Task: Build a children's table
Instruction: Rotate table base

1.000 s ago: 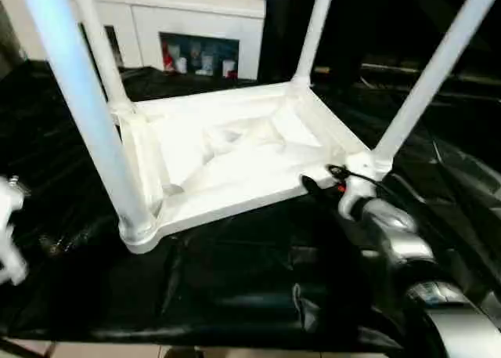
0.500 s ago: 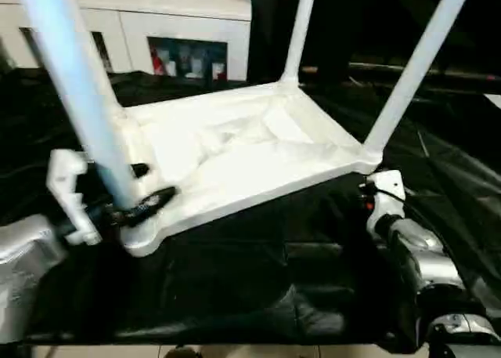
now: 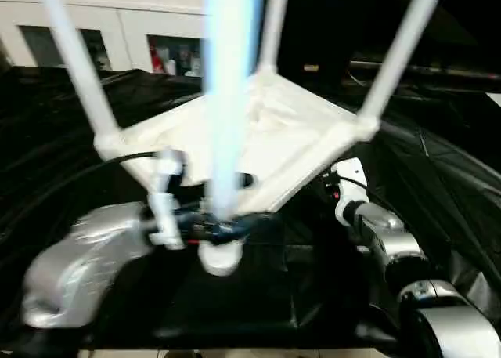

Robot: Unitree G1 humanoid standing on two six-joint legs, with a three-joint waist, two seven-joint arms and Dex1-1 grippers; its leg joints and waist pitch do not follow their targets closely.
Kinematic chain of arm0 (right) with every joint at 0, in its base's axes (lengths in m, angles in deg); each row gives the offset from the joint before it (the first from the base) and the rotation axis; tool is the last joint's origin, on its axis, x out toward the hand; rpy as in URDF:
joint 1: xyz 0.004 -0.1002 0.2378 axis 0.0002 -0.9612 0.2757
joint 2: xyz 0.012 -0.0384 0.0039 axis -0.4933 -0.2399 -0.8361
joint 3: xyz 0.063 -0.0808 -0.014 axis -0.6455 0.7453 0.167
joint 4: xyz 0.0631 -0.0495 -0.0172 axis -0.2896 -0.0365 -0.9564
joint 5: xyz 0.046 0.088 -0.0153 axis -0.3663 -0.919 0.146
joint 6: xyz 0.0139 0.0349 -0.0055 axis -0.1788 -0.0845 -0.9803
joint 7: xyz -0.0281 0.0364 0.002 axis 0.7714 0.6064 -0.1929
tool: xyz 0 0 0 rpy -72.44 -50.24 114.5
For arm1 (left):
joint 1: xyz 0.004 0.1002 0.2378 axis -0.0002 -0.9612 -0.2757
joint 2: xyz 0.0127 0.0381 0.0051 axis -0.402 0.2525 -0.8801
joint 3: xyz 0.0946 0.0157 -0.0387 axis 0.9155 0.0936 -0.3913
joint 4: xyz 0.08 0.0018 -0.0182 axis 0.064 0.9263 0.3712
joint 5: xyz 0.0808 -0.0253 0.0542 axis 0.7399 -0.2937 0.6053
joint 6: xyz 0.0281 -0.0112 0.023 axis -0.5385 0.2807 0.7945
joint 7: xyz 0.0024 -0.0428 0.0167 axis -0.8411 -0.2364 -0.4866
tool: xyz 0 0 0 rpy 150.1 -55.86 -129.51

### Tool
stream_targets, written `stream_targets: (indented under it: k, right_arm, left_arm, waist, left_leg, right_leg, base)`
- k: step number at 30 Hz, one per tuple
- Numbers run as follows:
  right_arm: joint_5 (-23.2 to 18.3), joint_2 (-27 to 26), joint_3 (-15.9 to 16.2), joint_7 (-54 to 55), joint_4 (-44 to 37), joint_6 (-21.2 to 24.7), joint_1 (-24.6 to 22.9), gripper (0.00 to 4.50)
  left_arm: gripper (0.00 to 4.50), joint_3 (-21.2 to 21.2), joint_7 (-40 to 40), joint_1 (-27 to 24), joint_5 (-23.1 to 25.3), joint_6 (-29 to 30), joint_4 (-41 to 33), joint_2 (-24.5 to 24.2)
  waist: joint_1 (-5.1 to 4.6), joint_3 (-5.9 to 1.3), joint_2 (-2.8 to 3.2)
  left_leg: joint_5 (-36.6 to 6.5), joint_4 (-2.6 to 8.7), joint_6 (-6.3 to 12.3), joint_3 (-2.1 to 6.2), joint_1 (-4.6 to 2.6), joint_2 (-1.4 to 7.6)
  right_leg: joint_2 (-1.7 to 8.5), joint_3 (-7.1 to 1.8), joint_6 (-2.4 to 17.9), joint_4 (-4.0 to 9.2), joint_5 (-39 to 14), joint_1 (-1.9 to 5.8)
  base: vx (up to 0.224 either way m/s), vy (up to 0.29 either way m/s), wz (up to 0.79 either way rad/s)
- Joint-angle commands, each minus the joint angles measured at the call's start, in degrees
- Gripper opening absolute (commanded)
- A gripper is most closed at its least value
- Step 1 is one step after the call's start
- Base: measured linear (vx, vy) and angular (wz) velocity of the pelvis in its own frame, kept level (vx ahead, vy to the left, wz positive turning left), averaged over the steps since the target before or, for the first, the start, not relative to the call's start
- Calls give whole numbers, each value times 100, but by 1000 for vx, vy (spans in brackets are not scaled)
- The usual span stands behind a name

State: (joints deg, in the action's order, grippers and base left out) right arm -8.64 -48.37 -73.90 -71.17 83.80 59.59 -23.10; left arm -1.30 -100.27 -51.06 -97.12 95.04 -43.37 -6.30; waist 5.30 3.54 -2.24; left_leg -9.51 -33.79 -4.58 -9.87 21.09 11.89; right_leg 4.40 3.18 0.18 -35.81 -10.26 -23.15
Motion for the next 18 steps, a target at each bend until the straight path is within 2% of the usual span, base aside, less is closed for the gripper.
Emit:
stream_targets:
  k: [1,3,6,7,9,13,18]
  right_arm:
    - [41,-224,202,-178,4,-115,161,401]
    - [66,-288,215,-181,68,-162,194,401]
    - [80,-363,213,-178,122,-201,222,401]
    - [99,-431,228,-212,150,-231,234,401]
    - [93,-459,230,-236,152,-240,236,401]
    - [62,-545,223,-304,214,-304,270,401]
    - [-60,-621,164,-621,203,-267,297,401]
  left_arm:
    - [443,386,-3,241,70,-76,-68,189]
    - [443,573,56,396,205,-187,110,333]
    - [443,708,94,572,387,-326,398,520]
    - [443,810,175,748,651,-579,725,697]
    - [443,840,248,818,750,-630,870,752]
    - [443,1035,550,1080,1394,-1111,1489,881]
    - [443,1115,620,1216,1734,-1480,1927,938]
  waist:
    - [28,-381,36]
    - [-21,-385,35]
    - [-30,-380,40]
    - [-56,-371,36]
    - [-72,-377,55]
    - [-73,-382,75]
    - [-73,-383,82]
  left_leg:
    - [-1608,427,-270,-7,-23,68]
    - [-1529,428,-259,6,15,62]
    - [-1612,412,-242,-7,-26,60]
    - [-1672,421,-226,-2,-18,57]
    - [-1756,423,-236,5,-34,62]
    - [-1830,418,-218,3,-67,71]
    - [-1897,429,-176,16,-54,74]
  right_leg:
    - [297,-223,937,425,-1545,263]
    - [294,-213,905,417,-1563,292]
    - [288,-221,899,456,-1649,255]
    - [274,-215,912,465,-1683,256]
    - [278,-212,904,475,-1767,251]
    - [278,-214,950,478,-1748,226]
    - [291,-210,1019,483,-1736,246]
  base:
    - [0,0,0]
    - [0,0,0]
    - [0,0,0]
    - [0,0,0]
    - [0,0,0]
    - [0,0,0]
    - [0,0,0]
